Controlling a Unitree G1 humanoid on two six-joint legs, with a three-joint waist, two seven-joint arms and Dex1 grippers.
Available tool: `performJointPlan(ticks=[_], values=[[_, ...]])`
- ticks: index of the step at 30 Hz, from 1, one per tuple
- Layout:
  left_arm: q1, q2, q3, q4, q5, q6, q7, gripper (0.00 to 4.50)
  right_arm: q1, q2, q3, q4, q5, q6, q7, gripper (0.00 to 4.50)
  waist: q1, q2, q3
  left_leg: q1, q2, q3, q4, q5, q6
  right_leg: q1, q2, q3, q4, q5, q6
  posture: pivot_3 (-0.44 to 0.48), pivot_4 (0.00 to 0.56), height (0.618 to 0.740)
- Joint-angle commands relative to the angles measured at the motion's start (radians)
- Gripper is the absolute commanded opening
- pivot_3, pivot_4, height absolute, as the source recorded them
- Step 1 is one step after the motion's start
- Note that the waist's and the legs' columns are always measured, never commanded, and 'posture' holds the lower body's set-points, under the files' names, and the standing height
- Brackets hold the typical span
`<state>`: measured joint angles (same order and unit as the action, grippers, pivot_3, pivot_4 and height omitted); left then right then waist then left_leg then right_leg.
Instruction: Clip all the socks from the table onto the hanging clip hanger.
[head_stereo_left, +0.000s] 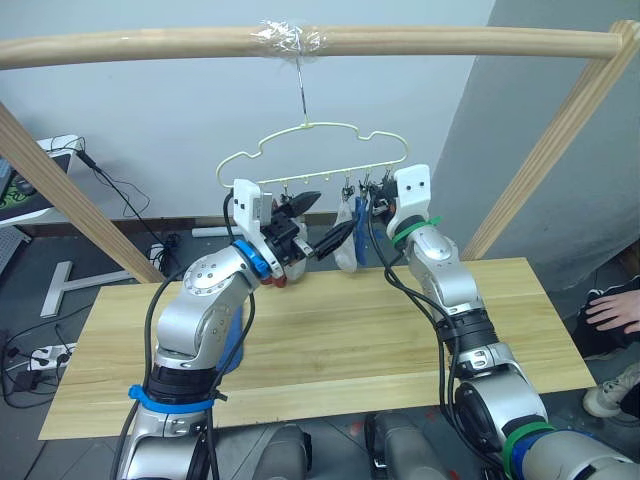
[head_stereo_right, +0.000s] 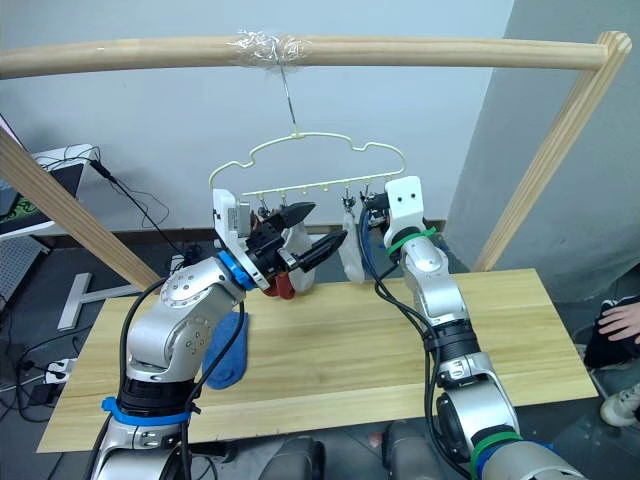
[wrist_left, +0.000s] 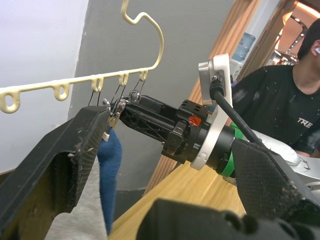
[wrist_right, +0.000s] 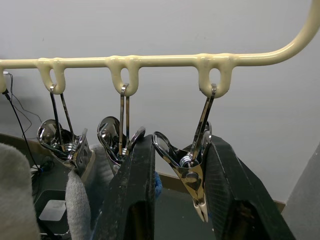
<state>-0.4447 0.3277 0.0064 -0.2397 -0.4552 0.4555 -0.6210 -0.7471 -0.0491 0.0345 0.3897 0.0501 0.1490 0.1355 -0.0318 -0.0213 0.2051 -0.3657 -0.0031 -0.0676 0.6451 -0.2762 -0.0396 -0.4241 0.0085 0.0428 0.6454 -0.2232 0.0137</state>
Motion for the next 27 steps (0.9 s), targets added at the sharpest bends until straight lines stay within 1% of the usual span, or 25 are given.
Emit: performJointPlan(ticks=[1, 12, 16, 27], values=[[-0.012, 0.003, 0.002, -0.05, -0.013, -0.002, 0.003, 4.5, -0.026, 0.003, -0.006, -0.031, -0.007, -0.021, -0.007, 1.36, 0.0, 0.0, 0.0, 0.0, 0.0, 0.0, 0.0, 0.0, 0.0, 0.0, 0.0, 0.0, 0.0, 0.0, 0.0, 0.054, 0.192, 0.74], [-0.007, 0.004, 0.002, -0.058, -0.019, 0.001, 0.003, 4.5, -0.021, 0.002, -0.006, -0.04, -0.003, -0.019, -0.006, 1.36, 0.0, 0.0, 0.0, 0.0, 0.0, 0.0, 0.0, 0.0, 0.0, 0.0, 0.0, 0.0, 0.0, 0.0, 0.0, 0.052, 0.193, 0.74], [-0.007, 0.004, 0.002, -0.059, -0.019, 0.003, 0.003, 4.5, -0.018, 0.001, -0.007, -0.042, -0.003, -0.018, -0.006, 0.49, 0.0, 0.0, 0.0, 0.0, 0.0, 0.0, 0.0, 0.0, 0.0, 0.0, 0.0, 0.0, 0.0, 0.0, 0.0, 0.05, 0.196, 0.74], [-0.012, 0.003, 0.002, -0.056, -0.018, 0.006, 0.005, 4.5, -0.018, -0.002, -0.009, -0.038, -0.007, -0.014, -0.011, 0.49, 0.0, 0.0, 0.001, 0.0, 0.0, 0.0, 0.0, 0.0, 0.0, 0.0, 0.0, 0.0, 0.0, 0.0, 0.0, 0.05, 0.199, 0.74]])
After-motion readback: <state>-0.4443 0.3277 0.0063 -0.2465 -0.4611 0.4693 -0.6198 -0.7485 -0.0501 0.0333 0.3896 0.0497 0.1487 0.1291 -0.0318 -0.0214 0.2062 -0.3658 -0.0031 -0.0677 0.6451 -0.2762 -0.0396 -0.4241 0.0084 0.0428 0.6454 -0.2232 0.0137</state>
